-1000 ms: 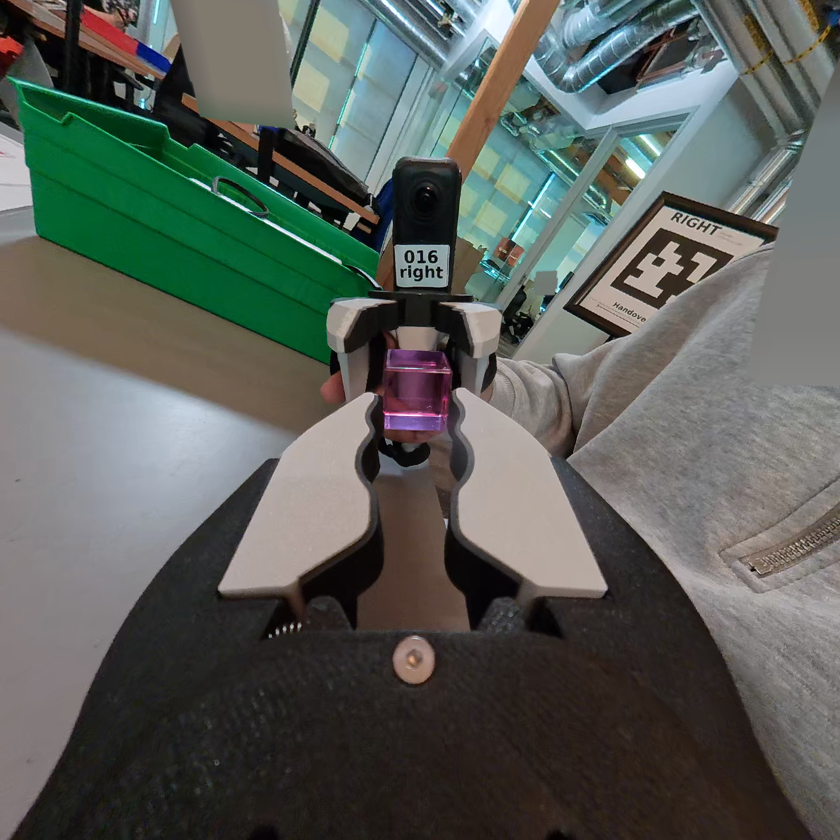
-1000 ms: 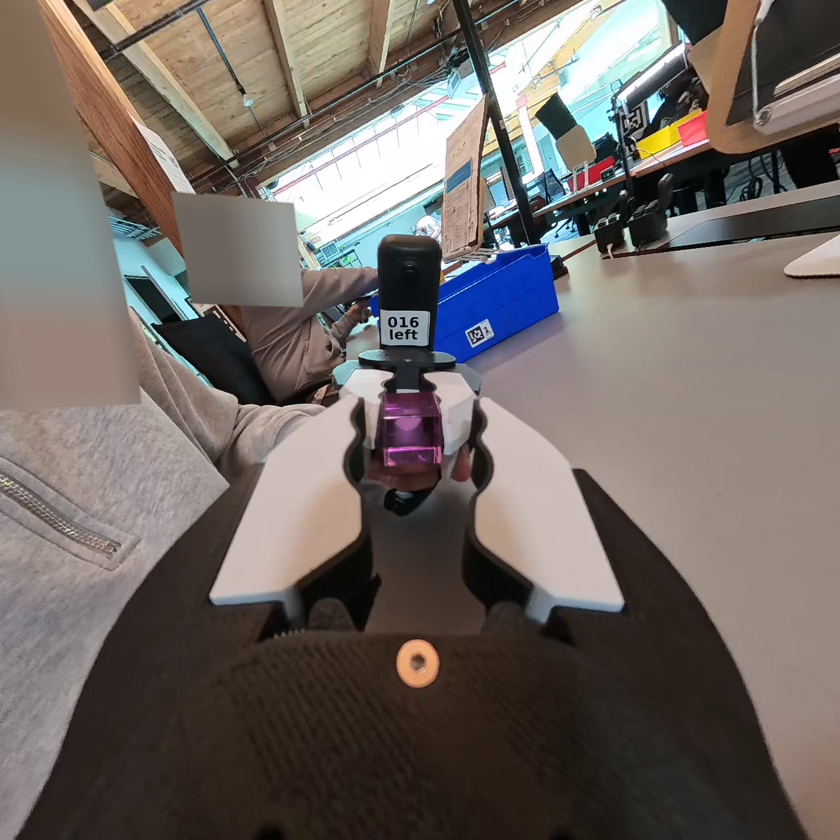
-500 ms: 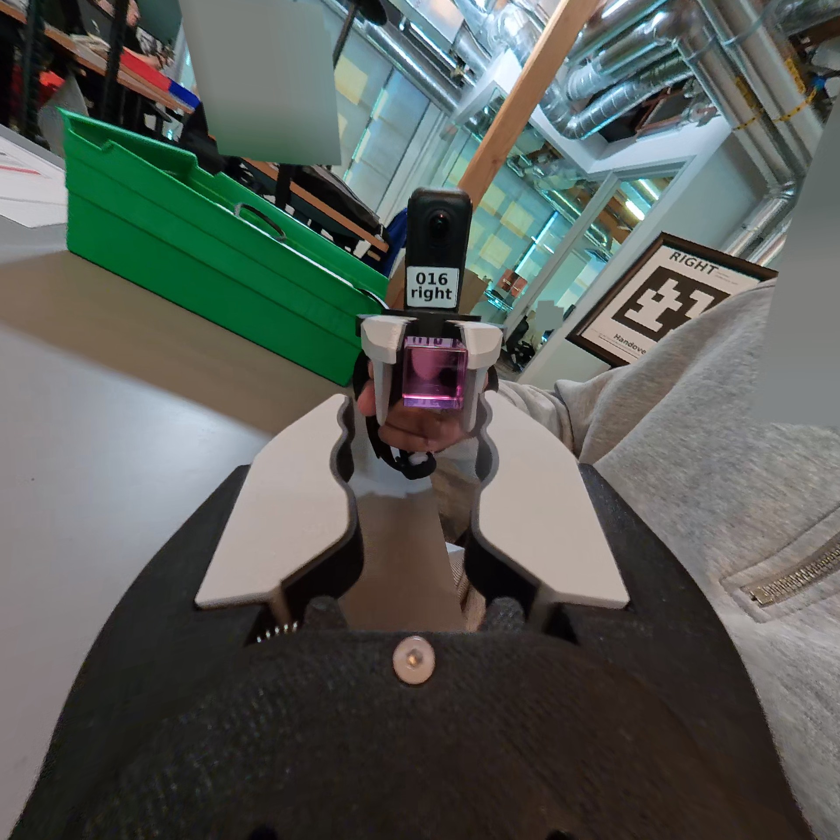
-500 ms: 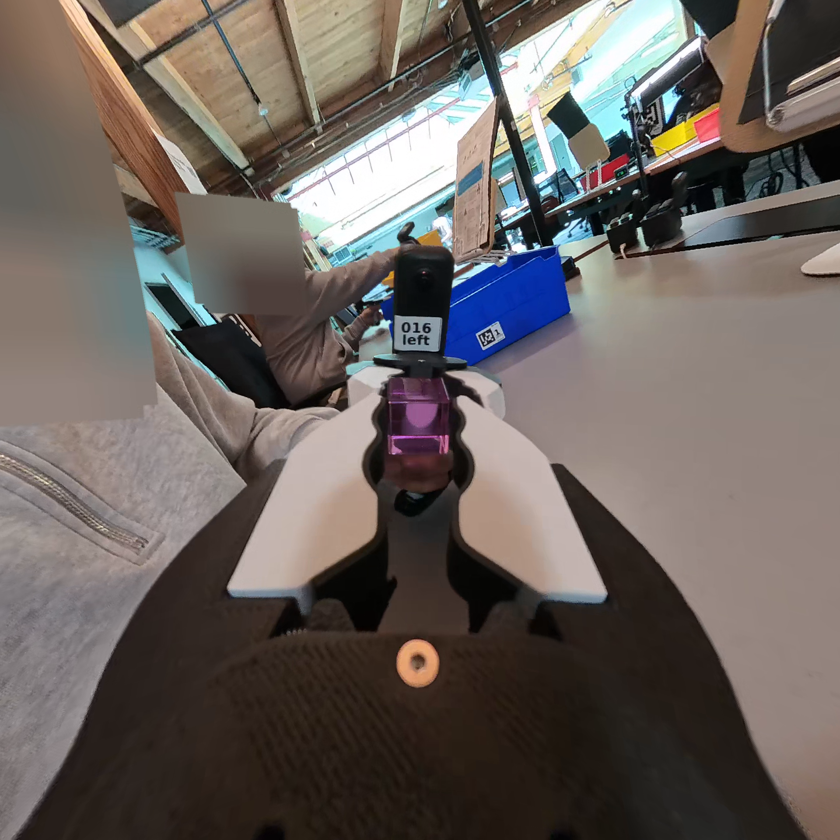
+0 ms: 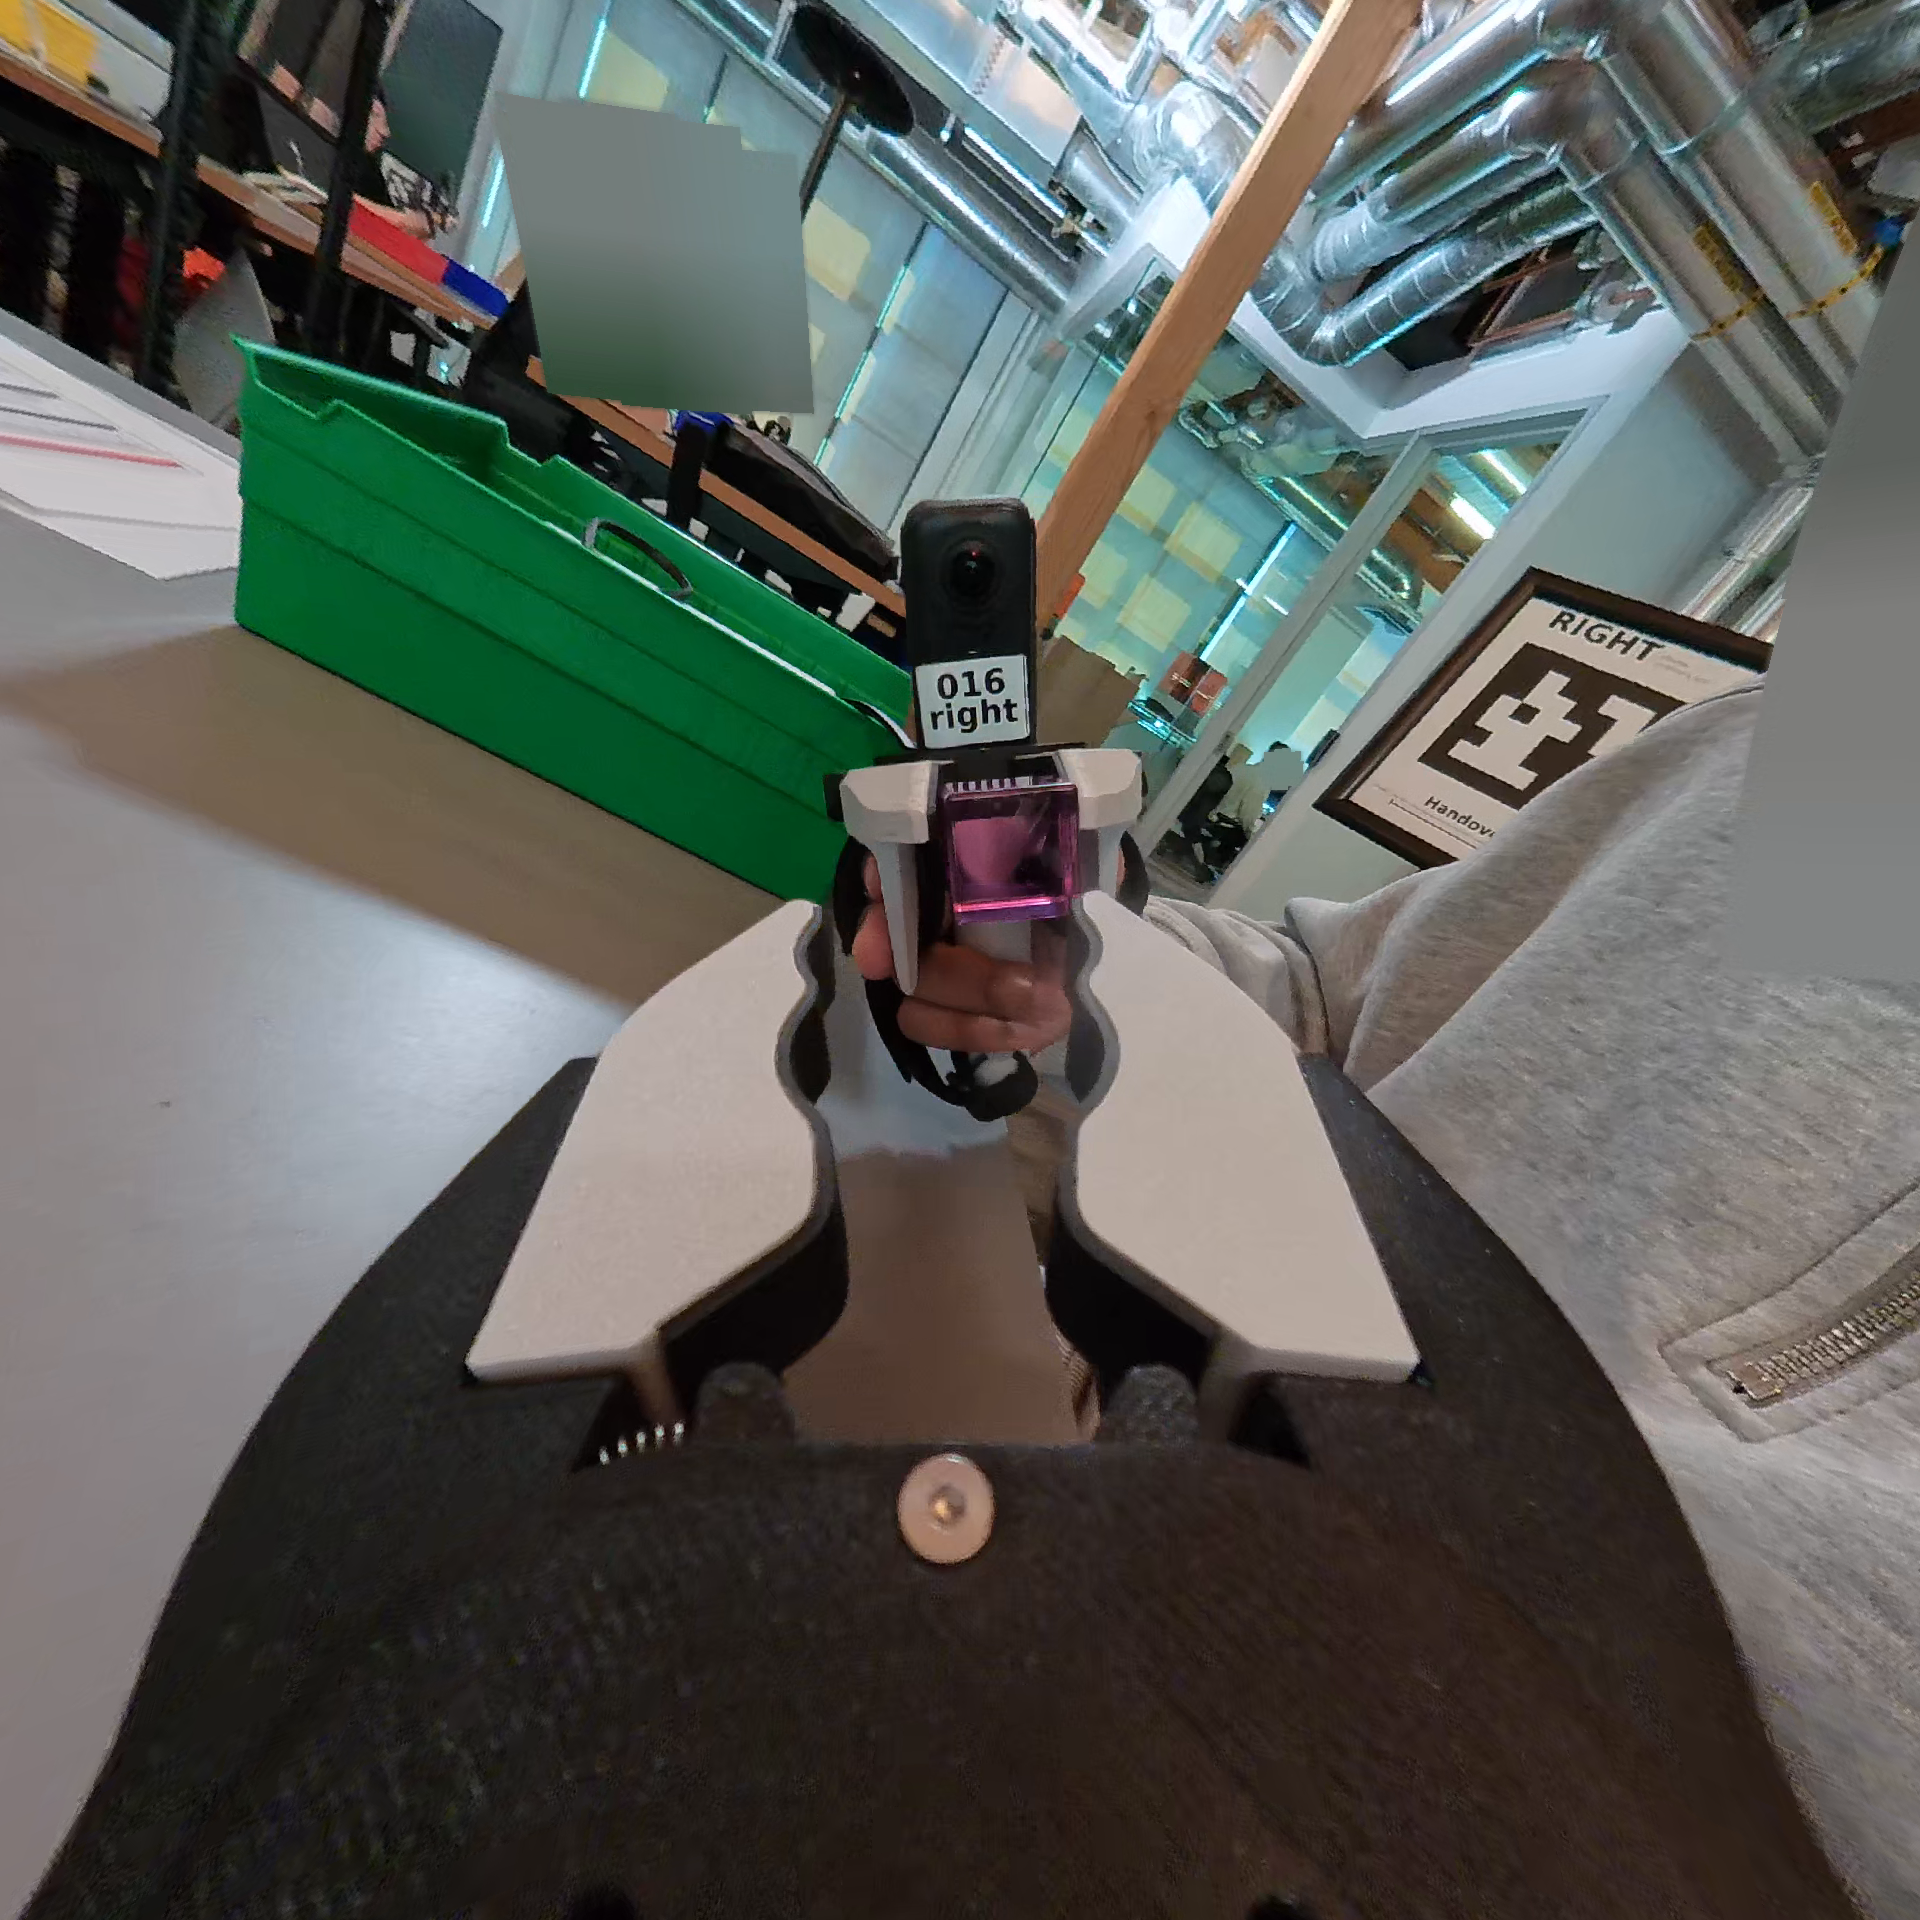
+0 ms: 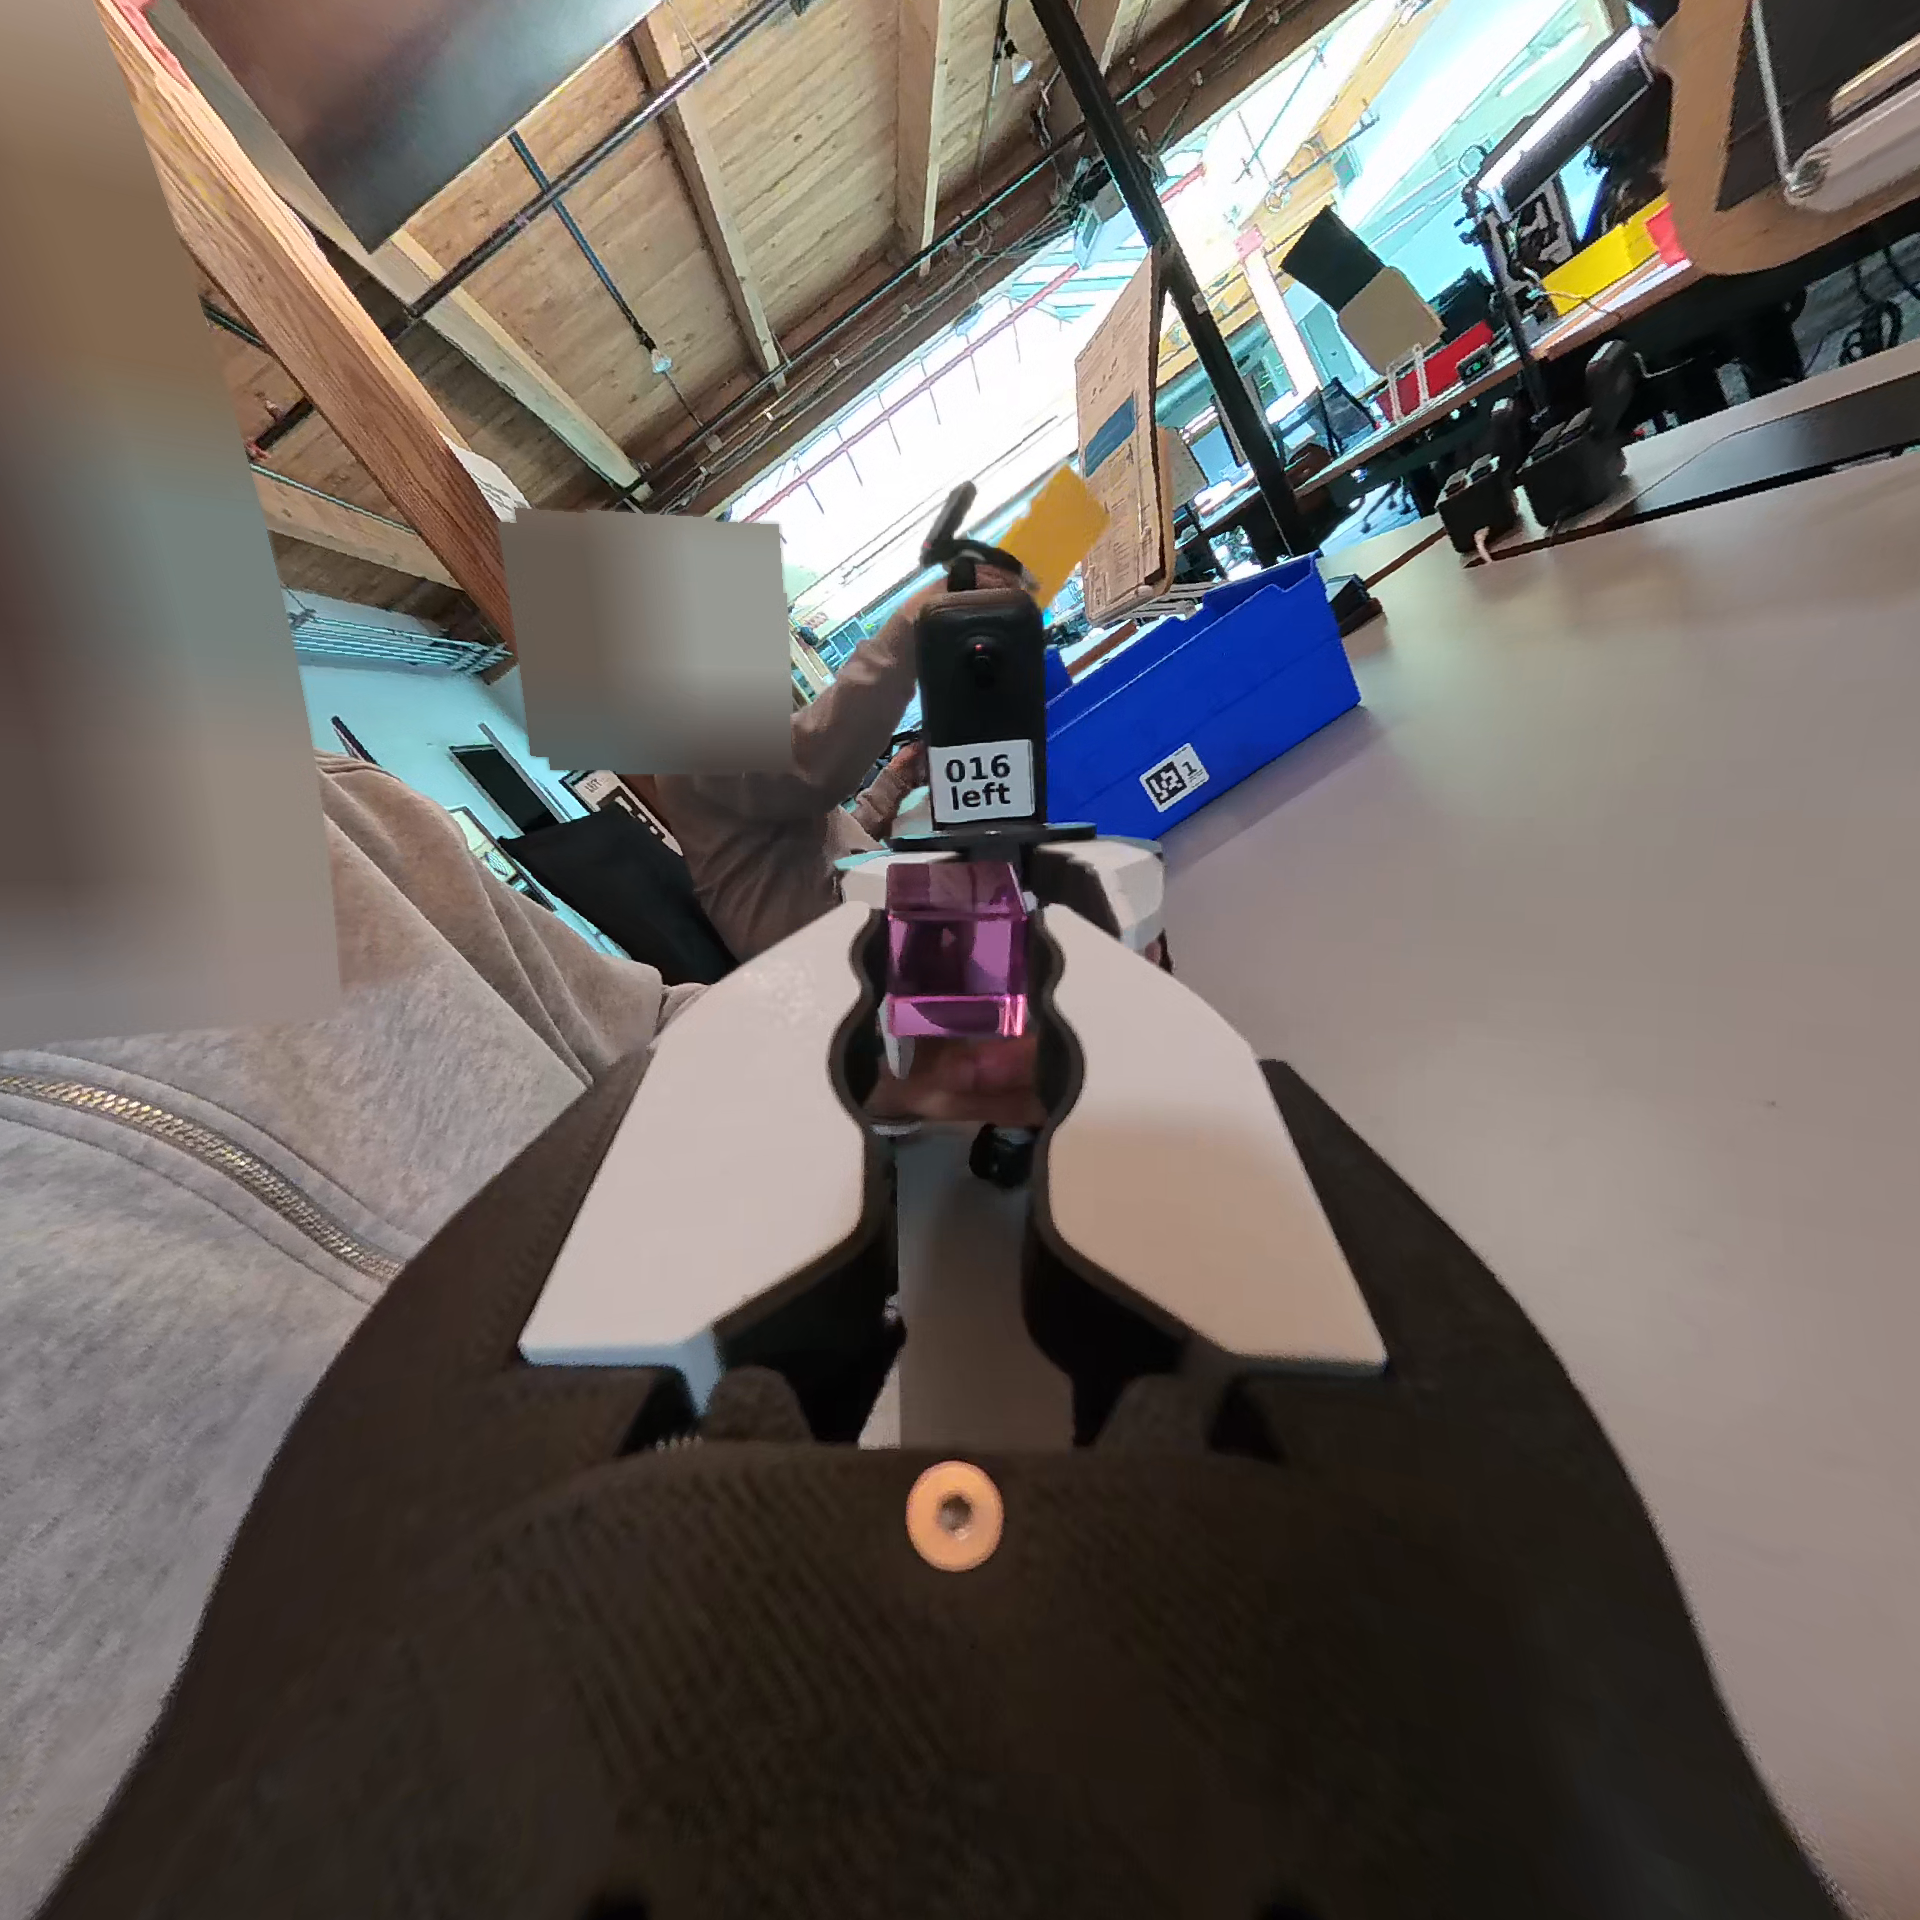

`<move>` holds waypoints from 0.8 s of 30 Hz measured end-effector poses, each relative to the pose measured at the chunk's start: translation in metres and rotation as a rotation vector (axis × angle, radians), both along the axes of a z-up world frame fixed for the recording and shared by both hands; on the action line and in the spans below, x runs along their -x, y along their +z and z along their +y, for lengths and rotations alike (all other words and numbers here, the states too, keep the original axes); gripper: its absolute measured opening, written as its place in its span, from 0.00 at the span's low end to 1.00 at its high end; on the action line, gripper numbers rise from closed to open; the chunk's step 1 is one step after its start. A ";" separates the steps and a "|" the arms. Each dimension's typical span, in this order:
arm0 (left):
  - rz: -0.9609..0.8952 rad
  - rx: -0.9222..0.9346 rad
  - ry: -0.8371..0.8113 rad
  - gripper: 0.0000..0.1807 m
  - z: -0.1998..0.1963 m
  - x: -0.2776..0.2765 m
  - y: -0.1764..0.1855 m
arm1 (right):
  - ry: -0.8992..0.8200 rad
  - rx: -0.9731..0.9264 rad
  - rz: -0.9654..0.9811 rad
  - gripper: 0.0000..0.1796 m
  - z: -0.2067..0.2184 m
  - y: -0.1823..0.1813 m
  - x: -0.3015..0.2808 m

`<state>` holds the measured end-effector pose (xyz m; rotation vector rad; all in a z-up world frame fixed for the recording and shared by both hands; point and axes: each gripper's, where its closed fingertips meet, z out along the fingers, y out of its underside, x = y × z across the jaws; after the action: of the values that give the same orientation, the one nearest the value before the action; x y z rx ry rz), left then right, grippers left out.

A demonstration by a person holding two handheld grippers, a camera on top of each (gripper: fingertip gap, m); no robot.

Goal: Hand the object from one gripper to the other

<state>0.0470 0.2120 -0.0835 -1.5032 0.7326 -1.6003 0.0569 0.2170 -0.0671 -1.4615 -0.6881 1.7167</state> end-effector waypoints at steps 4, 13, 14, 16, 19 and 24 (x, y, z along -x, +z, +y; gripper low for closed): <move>-0.002 -0.037 0.024 0.23 0.001 0.002 0.003 | 0.016 0.025 0.005 0.14 -0.001 0.000 0.000; 0.149 -0.384 0.116 0.23 -0.008 -0.002 0.005 | 0.051 0.102 0.008 0.14 0.000 -0.004 0.001; 0.165 -0.414 0.132 0.23 -0.008 -0.002 0.004 | 0.053 0.113 0.006 0.14 0.000 -0.004 0.001; 0.194 -0.463 0.154 0.23 -0.008 -0.003 0.003 | 0.061 0.133 0.002 0.14 0.000 -0.006 0.002; 0.229 -0.533 0.177 0.25 -0.008 -0.003 0.001 | 0.090 0.177 -0.015 0.14 -0.001 -0.011 0.003; 0.333 -0.663 0.148 0.26 -0.013 -0.008 -0.011 | 0.218 0.331 -0.052 0.14 -0.008 -0.021 0.006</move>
<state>0.0545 0.1987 -0.0949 -1.2851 1.1684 -0.8677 0.0508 0.2088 -0.0879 -1.7121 -0.6306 2.0410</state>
